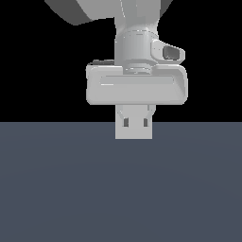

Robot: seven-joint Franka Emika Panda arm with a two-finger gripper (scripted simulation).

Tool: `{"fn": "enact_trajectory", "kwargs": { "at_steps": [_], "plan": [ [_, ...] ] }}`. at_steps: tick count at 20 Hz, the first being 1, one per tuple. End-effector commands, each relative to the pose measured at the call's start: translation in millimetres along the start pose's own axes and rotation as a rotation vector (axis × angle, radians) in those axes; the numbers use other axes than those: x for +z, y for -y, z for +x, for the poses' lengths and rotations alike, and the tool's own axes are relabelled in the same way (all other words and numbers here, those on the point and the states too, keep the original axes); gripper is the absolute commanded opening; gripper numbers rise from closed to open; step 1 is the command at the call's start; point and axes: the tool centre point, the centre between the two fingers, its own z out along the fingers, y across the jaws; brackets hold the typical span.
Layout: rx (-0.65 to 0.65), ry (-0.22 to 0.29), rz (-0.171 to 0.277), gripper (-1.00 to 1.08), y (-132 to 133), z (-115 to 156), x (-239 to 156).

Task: Plug the charger into the wall socket.

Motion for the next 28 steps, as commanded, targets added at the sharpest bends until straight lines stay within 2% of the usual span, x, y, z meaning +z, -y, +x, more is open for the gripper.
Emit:
{"fn": "enact_trajectory", "kwargs": {
  "at_steps": [1, 16, 28],
  "plan": [
    [0.023, 0.0, -0.003, -1.0, 0.3, 2.3, -1.8],
    [0.043, 0.001, -0.005, -1.0, 0.2, 8.7, -2.6],
    [0.043, 0.001, -0.005, -1.0, -1.2, 46.0, 1.3]
  ]
}}
